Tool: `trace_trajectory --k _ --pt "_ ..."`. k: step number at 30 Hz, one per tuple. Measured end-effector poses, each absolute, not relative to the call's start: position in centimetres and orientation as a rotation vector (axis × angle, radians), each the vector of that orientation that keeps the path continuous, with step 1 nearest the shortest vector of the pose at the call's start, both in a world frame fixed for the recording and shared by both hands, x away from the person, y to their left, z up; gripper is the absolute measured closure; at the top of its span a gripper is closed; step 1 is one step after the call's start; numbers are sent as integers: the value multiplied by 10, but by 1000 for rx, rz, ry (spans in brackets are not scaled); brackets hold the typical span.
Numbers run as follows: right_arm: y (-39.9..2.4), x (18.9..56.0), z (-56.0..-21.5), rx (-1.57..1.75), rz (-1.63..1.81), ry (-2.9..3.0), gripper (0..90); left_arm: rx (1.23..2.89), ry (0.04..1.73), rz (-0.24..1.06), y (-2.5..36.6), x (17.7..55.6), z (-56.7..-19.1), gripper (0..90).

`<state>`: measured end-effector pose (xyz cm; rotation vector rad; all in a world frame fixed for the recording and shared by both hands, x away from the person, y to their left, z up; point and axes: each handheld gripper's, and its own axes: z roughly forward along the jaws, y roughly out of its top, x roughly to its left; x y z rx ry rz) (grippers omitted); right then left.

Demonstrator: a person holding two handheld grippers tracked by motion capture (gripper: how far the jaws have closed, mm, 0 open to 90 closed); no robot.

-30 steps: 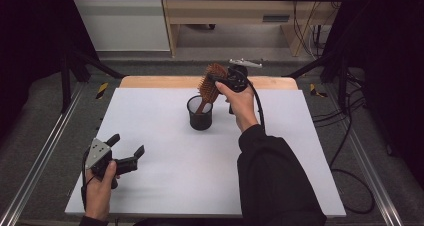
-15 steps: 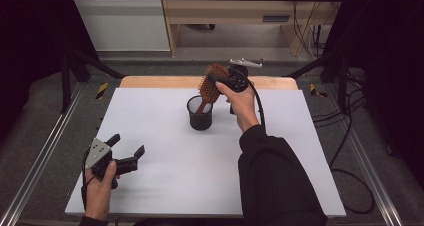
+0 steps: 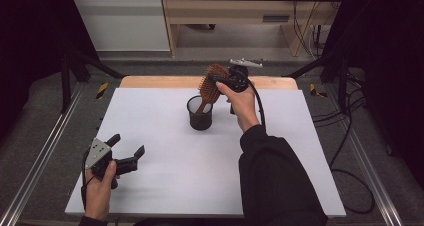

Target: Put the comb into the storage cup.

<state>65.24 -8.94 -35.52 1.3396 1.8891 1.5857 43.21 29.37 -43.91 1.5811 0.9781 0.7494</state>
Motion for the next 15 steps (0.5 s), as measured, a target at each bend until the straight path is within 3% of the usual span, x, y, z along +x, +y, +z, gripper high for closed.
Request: trace_trajectory --k 15 --pt "-90 653 -356 1342 1581 1887 355 1580 977 750 294 432 -439 22"
